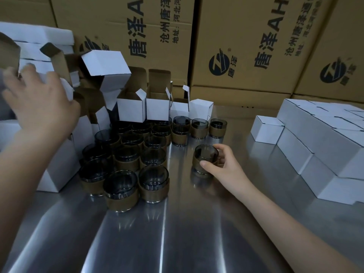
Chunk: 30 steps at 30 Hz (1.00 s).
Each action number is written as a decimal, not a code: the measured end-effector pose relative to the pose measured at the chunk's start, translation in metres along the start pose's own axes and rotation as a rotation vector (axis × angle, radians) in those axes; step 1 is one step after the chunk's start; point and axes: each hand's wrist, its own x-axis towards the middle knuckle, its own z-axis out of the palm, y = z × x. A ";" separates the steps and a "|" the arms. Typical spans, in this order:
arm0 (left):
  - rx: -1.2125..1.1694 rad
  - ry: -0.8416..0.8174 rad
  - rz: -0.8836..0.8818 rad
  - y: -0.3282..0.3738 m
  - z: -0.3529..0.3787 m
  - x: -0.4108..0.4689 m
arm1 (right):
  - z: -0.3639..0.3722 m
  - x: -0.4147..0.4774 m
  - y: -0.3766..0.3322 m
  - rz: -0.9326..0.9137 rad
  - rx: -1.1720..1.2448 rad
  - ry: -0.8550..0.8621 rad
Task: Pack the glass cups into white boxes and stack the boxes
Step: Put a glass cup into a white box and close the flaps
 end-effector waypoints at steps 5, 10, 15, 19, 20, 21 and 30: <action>-0.088 -0.078 -0.056 -0.001 0.002 -0.001 | 0.000 0.000 -0.001 0.001 0.003 -0.006; -0.135 -0.084 -0.114 0.009 -0.006 -0.002 | 0.000 0.000 -0.001 -0.006 0.001 0.008; -0.184 -0.017 -0.028 0.013 -0.016 -0.009 | 0.000 0.000 0.000 -0.006 -0.001 0.004; -0.202 0.092 0.035 0.020 -0.028 -0.017 | 0.000 0.000 0.000 -0.005 -0.004 -0.004; -0.222 0.100 0.028 0.023 -0.033 -0.019 | 0.000 0.000 0.000 -0.004 -0.005 -0.005; -0.266 0.106 0.036 0.025 -0.032 -0.020 | 0.000 0.000 0.000 -0.002 -0.008 -0.006; -0.408 0.140 0.196 0.047 -0.032 -0.036 | 0.000 0.000 -0.002 0.006 -0.009 -0.010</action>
